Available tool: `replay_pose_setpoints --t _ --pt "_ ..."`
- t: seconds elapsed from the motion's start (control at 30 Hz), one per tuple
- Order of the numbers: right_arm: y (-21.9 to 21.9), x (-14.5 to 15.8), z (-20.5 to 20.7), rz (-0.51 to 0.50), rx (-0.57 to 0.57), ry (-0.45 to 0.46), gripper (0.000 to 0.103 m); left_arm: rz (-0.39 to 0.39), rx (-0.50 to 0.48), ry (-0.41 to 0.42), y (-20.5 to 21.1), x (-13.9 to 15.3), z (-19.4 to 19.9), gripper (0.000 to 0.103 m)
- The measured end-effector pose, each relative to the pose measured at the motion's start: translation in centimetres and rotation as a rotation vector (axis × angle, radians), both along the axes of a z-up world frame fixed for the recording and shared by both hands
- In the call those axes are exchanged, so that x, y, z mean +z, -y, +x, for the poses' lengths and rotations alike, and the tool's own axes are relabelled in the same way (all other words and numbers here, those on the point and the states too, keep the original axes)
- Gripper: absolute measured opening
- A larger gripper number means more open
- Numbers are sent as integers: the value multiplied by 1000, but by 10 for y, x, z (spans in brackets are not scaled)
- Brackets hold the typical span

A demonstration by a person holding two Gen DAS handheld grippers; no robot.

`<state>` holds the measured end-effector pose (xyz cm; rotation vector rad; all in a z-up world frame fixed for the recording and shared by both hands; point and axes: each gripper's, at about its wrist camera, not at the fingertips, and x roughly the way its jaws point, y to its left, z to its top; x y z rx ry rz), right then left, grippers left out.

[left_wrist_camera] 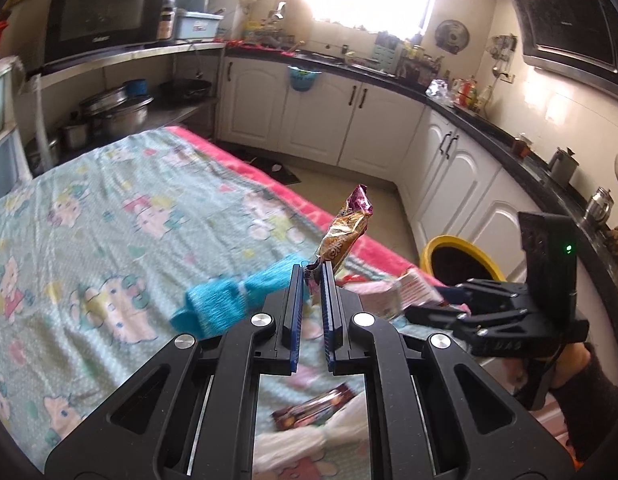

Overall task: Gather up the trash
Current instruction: 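Lift both wrappers and carry them over the yellow bin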

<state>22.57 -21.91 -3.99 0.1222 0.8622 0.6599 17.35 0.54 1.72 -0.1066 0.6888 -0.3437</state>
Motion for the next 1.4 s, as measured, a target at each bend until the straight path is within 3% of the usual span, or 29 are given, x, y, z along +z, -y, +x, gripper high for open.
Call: replay_pose_setpoints --t 0.6,0.97,1.4 --pt "169 37 -29 -66 -418 134 48 9 -227 48 121 19 30 5" --pt "228 41 -54 -147 -614 174 48 21 -325 42 186 18 41 5" --pt "262 21 -65 -201 -739 128 48 58 -398 0 250 0 52 5"
